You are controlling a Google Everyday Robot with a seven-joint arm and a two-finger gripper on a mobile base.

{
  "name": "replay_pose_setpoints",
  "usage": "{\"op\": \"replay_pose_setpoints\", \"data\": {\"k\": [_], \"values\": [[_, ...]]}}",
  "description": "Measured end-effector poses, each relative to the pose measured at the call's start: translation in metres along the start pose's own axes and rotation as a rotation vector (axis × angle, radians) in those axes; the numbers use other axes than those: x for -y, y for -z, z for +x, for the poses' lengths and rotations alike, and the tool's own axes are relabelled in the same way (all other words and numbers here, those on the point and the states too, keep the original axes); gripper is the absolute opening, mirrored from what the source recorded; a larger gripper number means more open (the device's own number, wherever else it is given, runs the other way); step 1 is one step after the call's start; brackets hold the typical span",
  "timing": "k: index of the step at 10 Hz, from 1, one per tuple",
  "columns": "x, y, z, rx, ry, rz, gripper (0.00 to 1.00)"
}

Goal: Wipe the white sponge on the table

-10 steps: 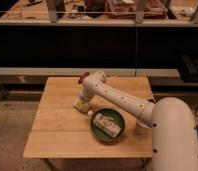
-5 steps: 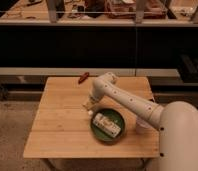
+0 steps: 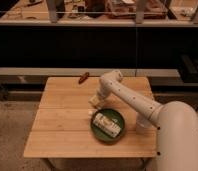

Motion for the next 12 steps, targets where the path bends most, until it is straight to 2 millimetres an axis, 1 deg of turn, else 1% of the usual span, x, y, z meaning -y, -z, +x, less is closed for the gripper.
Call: {"op": "replay_pose_setpoints", "data": {"k": [1, 3, 4, 6, 8, 9, 11, 12], "values": [[-0.008, -0.004, 0.004, 0.007, -0.013, -0.011, 0.34], [-0.014, -0.012, 0.026, 0.002, -0.018, -0.03, 0.34], [-0.014, -0.016, 0.048, -0.008, -0.01, -0.039, 0.34], [-0.009, -0.018, 0.078, -0.028, 0.008, -0.047, 0.34], [-0.001, -0.02, 0.104, -0.047, 0.033, -0.054, 0.34], [0.003, -0.019, 0.111, -0.056, 0.047, -0.056, 0.34], [0.031, -0.021, 0.129, -0.075, 0.092, -0.025, 0.34], [0.047, -0.021, 0.134, -0.085, 0.117, -0.001, 0.34]]}}
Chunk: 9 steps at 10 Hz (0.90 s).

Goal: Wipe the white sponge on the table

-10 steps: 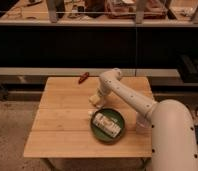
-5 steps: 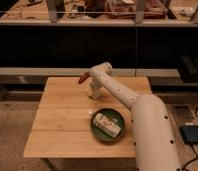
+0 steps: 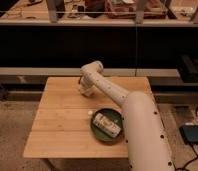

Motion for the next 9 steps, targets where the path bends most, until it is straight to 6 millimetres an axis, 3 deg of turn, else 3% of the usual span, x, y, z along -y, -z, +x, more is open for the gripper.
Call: {"op": "replay_pose_setpoints", "data": {"k": [4, 6, 9], "values": [[0.06, 0.011, 0.012, -0.044, 0.096, 0.108, 0.34], [0.078, 0.021, 0.001, -0.052, 0.145, 0.138, 0.34], [0.093, 0.029, -0.037, -0.028, 0.185, 0.165, 0.34]]}}
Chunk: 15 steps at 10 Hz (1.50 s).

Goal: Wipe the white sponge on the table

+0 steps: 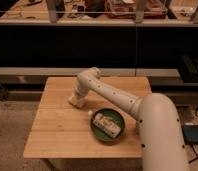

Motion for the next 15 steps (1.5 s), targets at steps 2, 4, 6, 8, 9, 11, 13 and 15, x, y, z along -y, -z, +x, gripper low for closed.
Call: {"op": "replay_pose_setpoints", "data": {"k": [2, 4, 6, 8, 9, 11, 13, 15], "values": [[0.0, 0.006, -0.028, 0.018, -0.018, 0.002, 0.34], [-0.017, 0.016, -0.048, 0.024, -0.058, -0.023, 0.34], [-0.042, 0.027, -0.061, 0.024, -0.106, -0.065, 0.34], [-0.065, 0.032, -0.072, 0.036, -0.141, -0.105, 0.34], [-0.076, 0.031, -0.077, 0.047, -0.161, -0.125, 0.34], [-0.095, 0.028, -0.077, 0.057, -0.195, -0.151, 0.34], [-0.115, 0.024, -0.06, 0.055, -0.218, -0.181, 0.34], [-0.125, 0.02, -0.037, 0.043, -0.218, -0.197, 0.34]]}}
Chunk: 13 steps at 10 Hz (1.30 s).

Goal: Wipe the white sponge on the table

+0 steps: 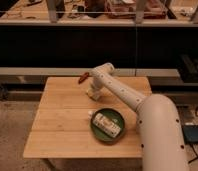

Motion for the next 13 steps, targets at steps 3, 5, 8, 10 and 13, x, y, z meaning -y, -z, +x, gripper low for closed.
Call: {"op": "replay_pose_setpoints", "data": {"k": [3, 5, 8, 10, 13], "values": [[0.02, -0.005, 0.039, -0.026, 0.043, 0.01, 0.34], [0.048, -0.007, 0.054, -0.041, 0.09, 0.04, 0.34], [0.099, -0.003, 0.06, -0.065, 0.173, 0.111, 0.34], [0.119, 0.009, 0.054, -0.09, 0.2, 0.149, 0.34], [0.136, 0.025, 0.029, -0.101, 0.22, 0.189, 0.34]]}}
